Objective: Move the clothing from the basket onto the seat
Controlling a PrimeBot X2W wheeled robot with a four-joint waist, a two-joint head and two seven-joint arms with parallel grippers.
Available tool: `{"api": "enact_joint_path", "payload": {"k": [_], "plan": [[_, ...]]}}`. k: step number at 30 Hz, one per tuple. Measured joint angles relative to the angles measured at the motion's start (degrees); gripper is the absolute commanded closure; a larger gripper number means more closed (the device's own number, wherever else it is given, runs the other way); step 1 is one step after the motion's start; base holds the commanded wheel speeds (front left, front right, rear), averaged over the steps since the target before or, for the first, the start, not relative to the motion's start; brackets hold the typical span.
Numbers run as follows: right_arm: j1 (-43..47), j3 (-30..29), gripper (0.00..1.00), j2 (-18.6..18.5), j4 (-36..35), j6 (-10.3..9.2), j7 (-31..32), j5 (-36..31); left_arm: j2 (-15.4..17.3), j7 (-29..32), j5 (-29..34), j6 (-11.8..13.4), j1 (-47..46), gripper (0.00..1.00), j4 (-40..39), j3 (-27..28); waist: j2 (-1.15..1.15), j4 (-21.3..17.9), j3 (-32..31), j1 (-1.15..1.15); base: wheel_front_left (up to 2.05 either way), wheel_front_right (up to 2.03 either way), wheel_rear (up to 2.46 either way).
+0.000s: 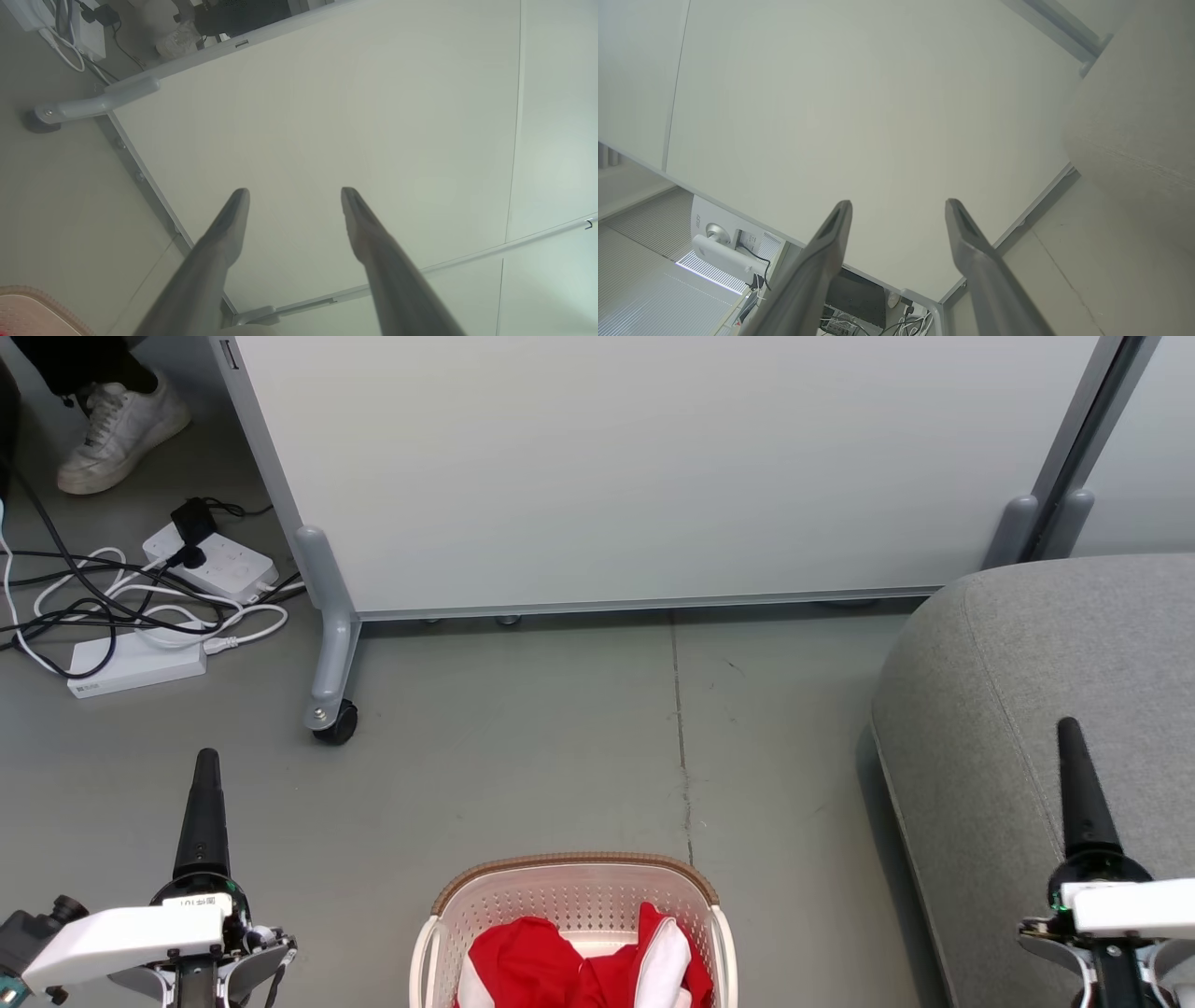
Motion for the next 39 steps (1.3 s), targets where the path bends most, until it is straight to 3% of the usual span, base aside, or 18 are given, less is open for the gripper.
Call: {"api": "enact_joint_path", "payload": {"k": [12, 26, 39], "plan": [[-1.4, 3.2, 0.00, 0.0, -5.1, 0.01, -2.0, -19.8, 0.2, -2.6, 12.8, 0.0, 1.5, 0.00, -7.1, -1.3, 0.00, 0.7, 0.1, 0.00, 0.00, 0.00, 0.00], [-1.6, 4.2, 0.00, -0.1, -5.9, 0.02, -4.0, -32.0, 0.3, -5.3, 32.6, 0.0, 3.2, 0.00, -13.1, -7.2, 0.00, 0.9, 0.1, 0.00, 0.00, 0.00, 0.00], [-0.9, 6.0, 0.00, -0.1, 0.3, 0.03, -5.6, -39.3, 0.5, -7.5, 50.9, 5.6, 3.7, 0.00, -14.9, -16.1, 0.00, 0.6, 0.0, 0.00, 0.00, 0.00, 0.00]]}}
